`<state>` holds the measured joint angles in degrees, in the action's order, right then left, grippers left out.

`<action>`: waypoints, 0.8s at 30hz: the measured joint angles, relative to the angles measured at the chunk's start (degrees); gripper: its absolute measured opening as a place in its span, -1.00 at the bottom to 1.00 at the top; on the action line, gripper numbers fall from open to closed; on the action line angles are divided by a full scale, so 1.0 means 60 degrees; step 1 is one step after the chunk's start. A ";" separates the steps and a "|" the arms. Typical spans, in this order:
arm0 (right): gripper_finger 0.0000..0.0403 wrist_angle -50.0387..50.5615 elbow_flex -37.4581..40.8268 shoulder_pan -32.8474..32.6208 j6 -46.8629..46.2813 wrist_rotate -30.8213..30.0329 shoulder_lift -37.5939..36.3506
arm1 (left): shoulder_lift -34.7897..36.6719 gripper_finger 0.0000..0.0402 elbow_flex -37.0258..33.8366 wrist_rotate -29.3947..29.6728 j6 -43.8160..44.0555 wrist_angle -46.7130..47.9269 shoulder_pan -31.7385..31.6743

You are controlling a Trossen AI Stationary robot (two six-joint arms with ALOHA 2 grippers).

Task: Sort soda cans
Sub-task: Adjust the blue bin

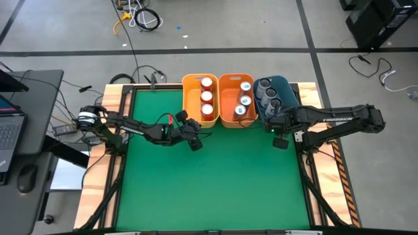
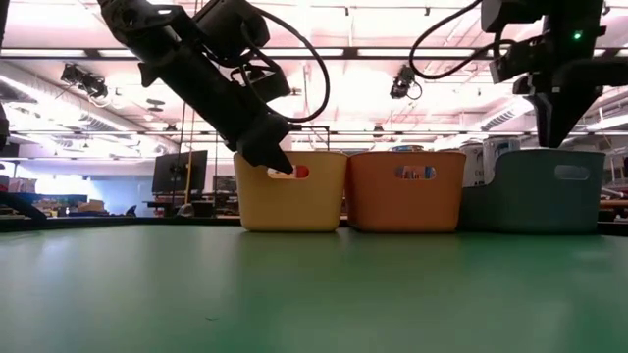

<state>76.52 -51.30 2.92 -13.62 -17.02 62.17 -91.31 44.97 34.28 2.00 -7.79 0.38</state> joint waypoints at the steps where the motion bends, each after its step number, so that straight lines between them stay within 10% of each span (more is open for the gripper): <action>1: -0.41 -0.0001 0.0002 0.0014 0.0096 0.0001 0.0003 | 0.0000 -1.00 0.0004 0.0000 0.0000 0.0002 0.0000; 8: -0.30 -0.0114 0.0009 0.0422 0.0529 0.0358 0.0069 | 0.0000 -1.00 0.0000 -0.0003 0.0000 0.0007 0.0000; 24: -0.80 -0.0729 0.0013 0.0914 0.1289 0.0607 0.0075 | -0.0004 -0.99 0.0000 0.0000 -0.0004 0.0004 0.0000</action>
<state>72.14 -51.22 8.40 -5.88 -13.37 62.62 -91.33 44.97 34.28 1.98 -7.77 0.38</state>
